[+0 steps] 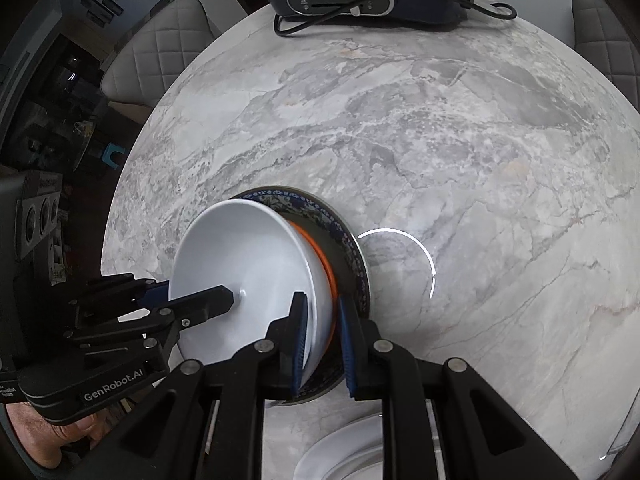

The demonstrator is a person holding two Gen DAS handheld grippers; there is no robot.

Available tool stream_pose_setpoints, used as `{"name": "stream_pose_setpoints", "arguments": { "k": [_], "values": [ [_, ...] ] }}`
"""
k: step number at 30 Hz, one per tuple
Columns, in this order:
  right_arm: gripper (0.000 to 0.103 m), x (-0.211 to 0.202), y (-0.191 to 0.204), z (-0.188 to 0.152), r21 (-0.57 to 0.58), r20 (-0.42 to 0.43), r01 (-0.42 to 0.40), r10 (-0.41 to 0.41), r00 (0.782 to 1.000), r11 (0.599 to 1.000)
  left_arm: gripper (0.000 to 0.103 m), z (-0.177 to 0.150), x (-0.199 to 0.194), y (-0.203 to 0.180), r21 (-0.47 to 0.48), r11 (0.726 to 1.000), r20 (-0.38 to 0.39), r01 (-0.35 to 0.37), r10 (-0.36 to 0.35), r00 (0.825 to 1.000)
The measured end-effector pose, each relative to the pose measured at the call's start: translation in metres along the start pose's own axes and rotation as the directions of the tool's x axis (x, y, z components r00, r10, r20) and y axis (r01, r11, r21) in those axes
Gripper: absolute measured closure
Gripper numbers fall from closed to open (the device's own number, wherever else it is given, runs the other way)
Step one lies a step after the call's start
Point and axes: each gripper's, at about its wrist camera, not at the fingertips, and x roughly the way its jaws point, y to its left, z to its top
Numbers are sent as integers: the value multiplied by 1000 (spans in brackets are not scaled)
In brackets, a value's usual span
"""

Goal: Organize plates and bowls
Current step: 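Lower the white bowl into the orange bowl and open both tools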

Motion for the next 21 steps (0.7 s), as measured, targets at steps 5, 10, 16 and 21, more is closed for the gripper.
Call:
{"name": "stream_pose_setpoints", "arguments": {
  "k": [5,10,16,21],
  "values": [
    [85,4,2,0,-2,-10,-3,3,1000,1000,50,-1,-1,-11,24,999,8,24,-24,1000],
    [85,5,-1,-1,5,-11,-3,3,1000,1000,45,-3,-4,-12,15,999,28,42,-43,999],
    [84,5,-4,-1,12,-11,-9,9,1000,1000,34,-3,-13,-9,0,997,65,78,-78,995],
    [80,1,-7,-3,28,0,-21,21,1000,999,17,-3,-20,-9,-10,993,86,113,-112,990]
  ]
}}
